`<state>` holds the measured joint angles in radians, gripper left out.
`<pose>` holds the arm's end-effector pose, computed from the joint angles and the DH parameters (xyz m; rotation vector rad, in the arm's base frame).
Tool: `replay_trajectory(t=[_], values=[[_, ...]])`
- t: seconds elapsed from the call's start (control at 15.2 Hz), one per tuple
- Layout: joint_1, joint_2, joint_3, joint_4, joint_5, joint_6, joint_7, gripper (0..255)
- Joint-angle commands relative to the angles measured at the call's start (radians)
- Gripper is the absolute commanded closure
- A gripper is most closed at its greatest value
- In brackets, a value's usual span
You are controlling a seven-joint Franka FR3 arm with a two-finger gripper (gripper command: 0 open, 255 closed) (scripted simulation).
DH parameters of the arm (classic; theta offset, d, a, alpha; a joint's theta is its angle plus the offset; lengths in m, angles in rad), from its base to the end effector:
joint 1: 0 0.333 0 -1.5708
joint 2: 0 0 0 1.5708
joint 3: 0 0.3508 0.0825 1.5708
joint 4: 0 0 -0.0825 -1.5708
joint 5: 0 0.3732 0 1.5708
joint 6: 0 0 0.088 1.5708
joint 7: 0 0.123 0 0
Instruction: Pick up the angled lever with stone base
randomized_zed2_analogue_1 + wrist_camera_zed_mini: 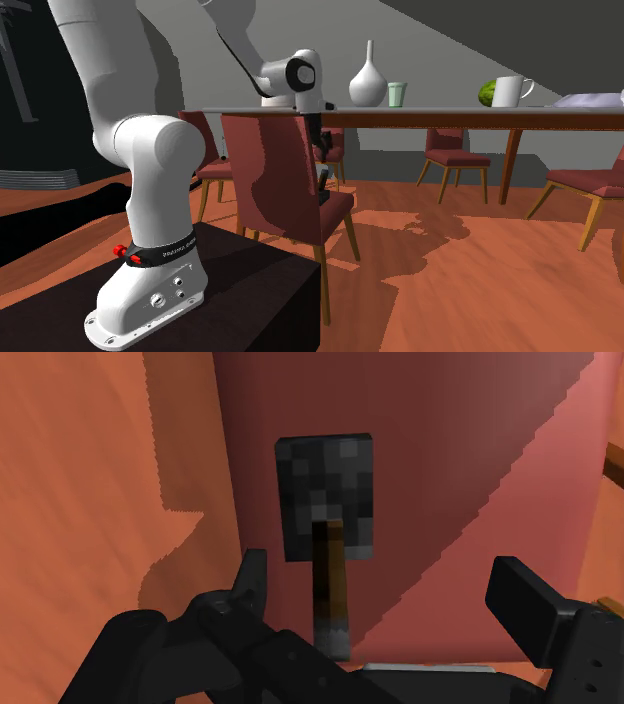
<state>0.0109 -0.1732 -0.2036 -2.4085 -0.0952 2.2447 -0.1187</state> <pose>0.4456 -0.0921 0.4038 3.1012 -0.0185 0.0011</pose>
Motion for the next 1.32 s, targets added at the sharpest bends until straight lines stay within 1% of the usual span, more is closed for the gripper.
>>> replay_trajectory(t=[0.0,0.13,0.2,0.66,0.79,0.86,1.25], values=[[-0.001,0.086,-0.013,0.032,0.016,0.057,-0.027,0],[-0.003,0.165,-0.021,0.066,0.037,0.105,-0.052,0],[-0.004,0.167,-0.020,0.067,0.037,0.106,-0.053,0],[-0.006,0.242,-0.020,0.037,0.057,0.210,-0.064,0],[-0.006,0.242,-0.019,0.037,0.057,0.210,-0.064,0],[-0.005,0.242,-0.019,0.036,0.056,0.211,-0.063,255],[-0.005,0.241,-0.019,0.035,0.056,0.212,-0.063,255]])
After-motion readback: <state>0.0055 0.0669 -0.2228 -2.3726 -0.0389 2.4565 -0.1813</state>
